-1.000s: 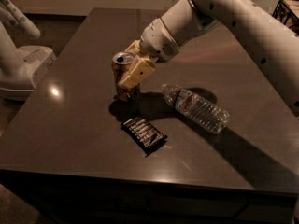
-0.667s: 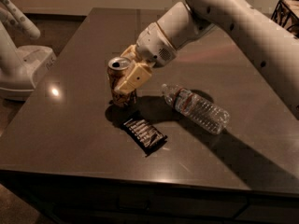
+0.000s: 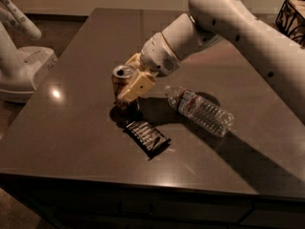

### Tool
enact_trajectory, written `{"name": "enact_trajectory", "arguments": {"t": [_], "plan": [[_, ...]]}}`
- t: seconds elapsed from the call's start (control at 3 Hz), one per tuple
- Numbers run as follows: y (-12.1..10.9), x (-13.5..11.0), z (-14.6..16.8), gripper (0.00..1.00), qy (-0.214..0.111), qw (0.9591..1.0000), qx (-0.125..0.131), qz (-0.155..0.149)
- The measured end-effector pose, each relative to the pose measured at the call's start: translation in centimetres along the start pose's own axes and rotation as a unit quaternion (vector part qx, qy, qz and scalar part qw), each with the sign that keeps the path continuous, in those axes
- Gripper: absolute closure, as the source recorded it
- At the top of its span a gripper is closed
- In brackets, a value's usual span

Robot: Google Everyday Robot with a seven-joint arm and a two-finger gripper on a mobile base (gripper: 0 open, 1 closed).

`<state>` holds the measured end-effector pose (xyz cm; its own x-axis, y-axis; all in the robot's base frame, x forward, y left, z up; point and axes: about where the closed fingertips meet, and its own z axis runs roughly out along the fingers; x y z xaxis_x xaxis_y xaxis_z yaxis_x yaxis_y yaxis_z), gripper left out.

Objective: Move orange can near rxbar chocolate

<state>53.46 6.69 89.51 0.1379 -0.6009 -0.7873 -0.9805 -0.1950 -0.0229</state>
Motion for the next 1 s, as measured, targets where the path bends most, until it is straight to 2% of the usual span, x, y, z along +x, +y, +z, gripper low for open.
{"name": "enact_trajectory", "arguments": {"t": [0.33, 0.67, 1.0], "plan": [[0.01, -0.11, 0.18, 0.15, 0.000, 1.0000, -0.002, -0.001], [0.03, -0.18, 0.39, 0.00, 0.000, 1.0000, -0.003, -0.001], [0.03, -0.18, 0.39, 0.00, 0.000, 1.0000, -0.003, -0.001]]}}
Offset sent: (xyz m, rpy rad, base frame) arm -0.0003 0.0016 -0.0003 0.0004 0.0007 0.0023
